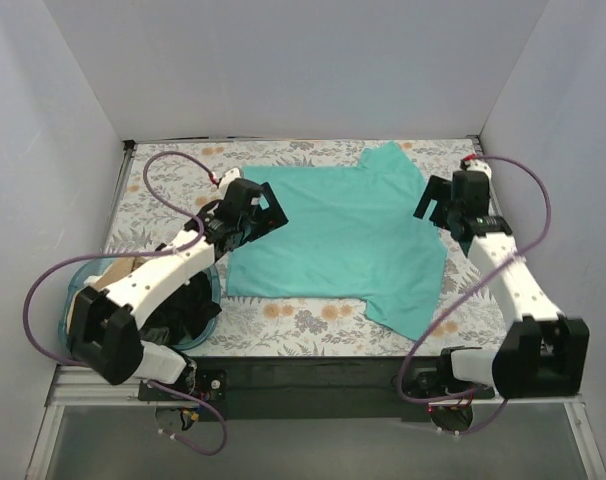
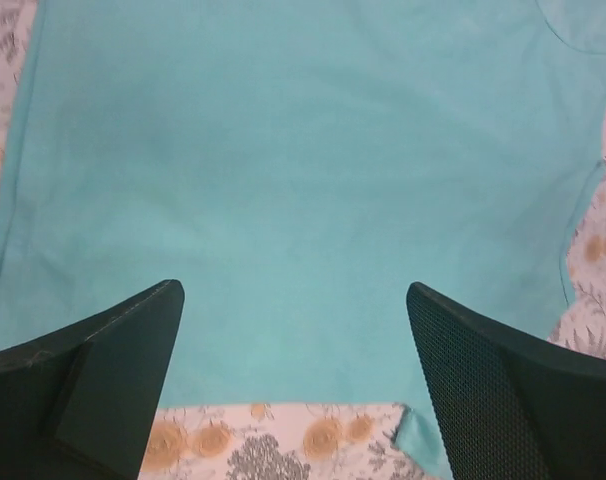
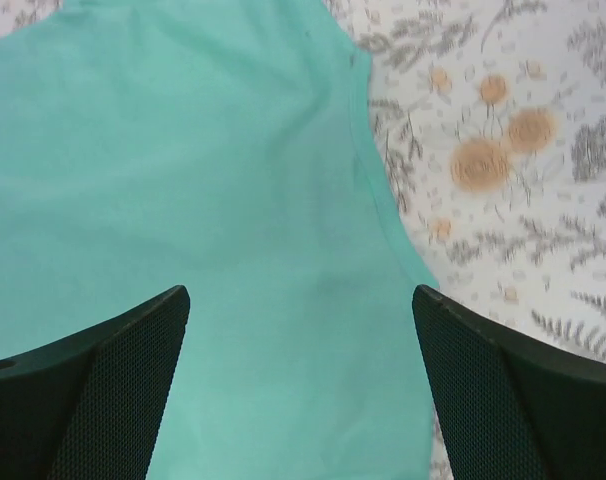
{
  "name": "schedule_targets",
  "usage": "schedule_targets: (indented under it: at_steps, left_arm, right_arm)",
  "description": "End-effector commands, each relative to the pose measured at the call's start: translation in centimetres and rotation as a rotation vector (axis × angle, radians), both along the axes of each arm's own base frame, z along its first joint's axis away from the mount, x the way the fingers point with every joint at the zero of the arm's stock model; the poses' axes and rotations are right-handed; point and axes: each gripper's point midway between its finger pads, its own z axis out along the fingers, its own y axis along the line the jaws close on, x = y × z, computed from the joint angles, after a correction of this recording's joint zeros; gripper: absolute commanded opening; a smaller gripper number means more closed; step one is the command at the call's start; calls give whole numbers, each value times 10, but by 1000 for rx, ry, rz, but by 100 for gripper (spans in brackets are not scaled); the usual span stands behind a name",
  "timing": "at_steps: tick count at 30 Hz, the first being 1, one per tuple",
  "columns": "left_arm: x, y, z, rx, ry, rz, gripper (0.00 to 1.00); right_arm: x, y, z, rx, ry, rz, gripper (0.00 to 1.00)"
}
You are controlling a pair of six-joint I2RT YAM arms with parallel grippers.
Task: Fold and stack the t-shirts
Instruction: Flatten the tshirt out, then fold the tshirt
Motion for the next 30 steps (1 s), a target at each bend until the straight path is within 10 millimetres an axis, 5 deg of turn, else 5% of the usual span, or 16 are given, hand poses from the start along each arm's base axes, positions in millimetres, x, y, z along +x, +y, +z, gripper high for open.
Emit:
schedule_targets:
  at_steps: [1,2,4,6,13,21,30]
  left_arm:
    - [-53,11,-39,9,101,48,94]
    - [-63,13,-45,5,116,55,94]
    - [-89,16,-66,-11,169,82,94]
    - [-108,19,-85,-29,206,109,94]
    - [-130,28,-112,-48,237,217,94]
    - [-117,53,-131,19,200,422,92]
    - [-109,62,-148,129,269,540,60]
  right_arm:
    - [-60,11,-53,99,71,15,98]
    - [-70,17,-39,139,12,35,98]
    - [-92,21,-55,169,16,50,98]
    - [-103,28,-44,209,-55,82,98]
    - [-116,38,-28,243,-152,153,98]
    - [-122,46,-38,256,-118,198,98]
    - [-128,45,-42,226,-112,231,98]
